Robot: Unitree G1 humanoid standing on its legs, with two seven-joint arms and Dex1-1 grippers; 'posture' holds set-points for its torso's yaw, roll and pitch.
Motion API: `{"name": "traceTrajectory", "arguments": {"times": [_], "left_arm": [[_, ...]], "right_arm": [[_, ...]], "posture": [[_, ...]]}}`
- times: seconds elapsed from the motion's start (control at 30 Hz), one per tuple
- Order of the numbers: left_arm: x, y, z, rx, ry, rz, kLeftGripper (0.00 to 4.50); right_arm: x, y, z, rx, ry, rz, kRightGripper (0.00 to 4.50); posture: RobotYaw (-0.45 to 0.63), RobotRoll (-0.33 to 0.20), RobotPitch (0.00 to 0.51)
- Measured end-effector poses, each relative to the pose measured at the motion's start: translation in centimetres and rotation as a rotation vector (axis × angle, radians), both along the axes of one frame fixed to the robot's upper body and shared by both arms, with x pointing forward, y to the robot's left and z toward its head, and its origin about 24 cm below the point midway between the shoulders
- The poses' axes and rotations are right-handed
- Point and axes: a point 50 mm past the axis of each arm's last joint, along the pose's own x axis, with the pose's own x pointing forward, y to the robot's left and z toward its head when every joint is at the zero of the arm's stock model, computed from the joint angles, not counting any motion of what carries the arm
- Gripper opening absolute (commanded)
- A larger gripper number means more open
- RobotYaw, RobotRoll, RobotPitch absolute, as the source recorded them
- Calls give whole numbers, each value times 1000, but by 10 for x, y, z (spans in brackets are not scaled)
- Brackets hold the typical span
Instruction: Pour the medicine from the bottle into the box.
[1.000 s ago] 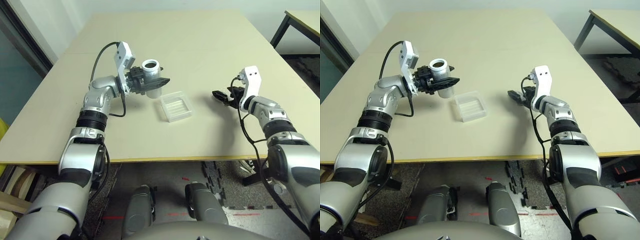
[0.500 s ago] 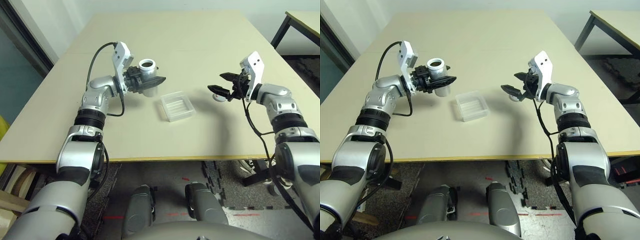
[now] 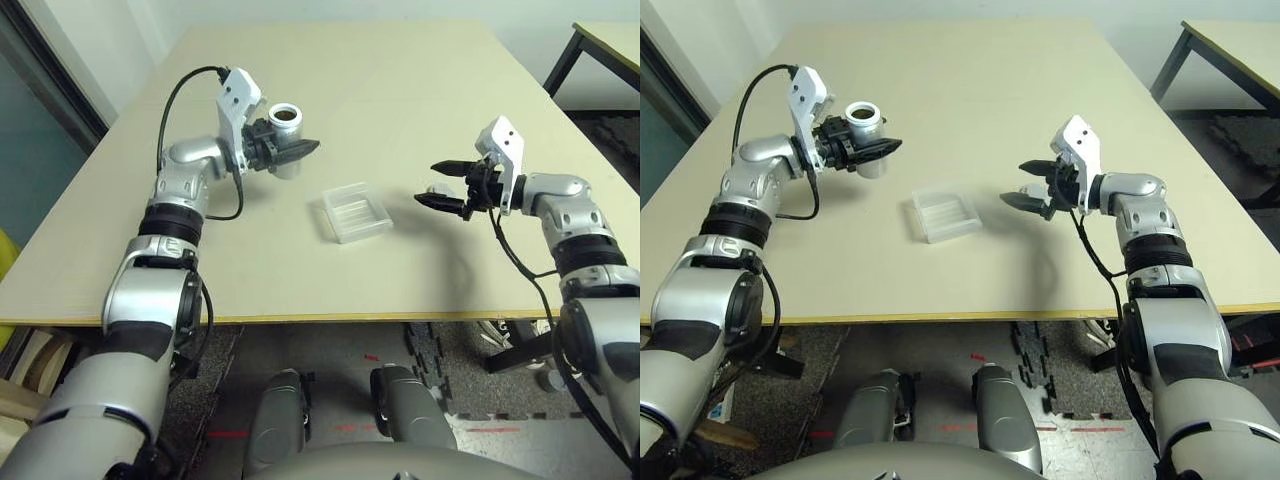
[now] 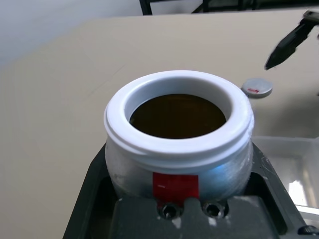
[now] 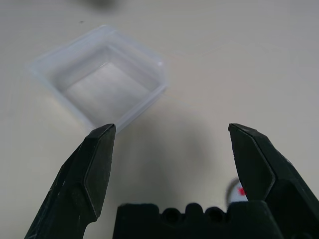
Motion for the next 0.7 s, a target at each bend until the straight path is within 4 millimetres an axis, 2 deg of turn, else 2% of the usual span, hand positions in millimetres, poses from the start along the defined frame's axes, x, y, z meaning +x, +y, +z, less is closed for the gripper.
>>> {"name": "traceTrajectory", "arguments": {"times": [0.13,0.23,0.57,0.7], "left_arm": [[2,-6,3,80,-42,-9,2685],[3,-15,3,216,-103,-42,2685],[4,-53,13,554,-332,-193,2685],[3,-67,13,741,-452,-256,2685]], "right_arm": [[-1,1,-2,-6,13,16,4500],[-2,2,-4,-7,19,18,4500],[-2,10,-10,6,26,28,4500],[-1,14,-11,13,25,29,4500]], "posture": [[-147,0,121],[-140,0,126],[-123,0,133],[-126,0,133]]}}
